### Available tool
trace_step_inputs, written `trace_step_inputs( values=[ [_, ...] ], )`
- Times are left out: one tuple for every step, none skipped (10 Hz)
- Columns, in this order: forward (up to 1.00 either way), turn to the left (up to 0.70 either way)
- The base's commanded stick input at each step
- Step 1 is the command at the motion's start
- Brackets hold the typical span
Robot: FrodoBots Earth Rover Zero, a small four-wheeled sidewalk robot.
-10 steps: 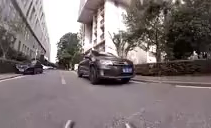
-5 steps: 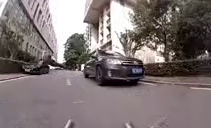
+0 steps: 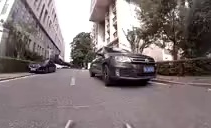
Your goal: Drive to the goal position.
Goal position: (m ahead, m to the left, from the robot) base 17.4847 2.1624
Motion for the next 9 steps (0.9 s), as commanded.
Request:
trace_step_inputs(
  values=[
    [0.7, 0.14],
    [0.7, 0.14],
    [0.7, 0.14],
    [0.7, 0.14],
    [0.7, 0.1],
    [0.7, 0.02],
    [0.7, 0.0],
    [0.7, 0.0],
    [0.7, 0.0]
  ],
)
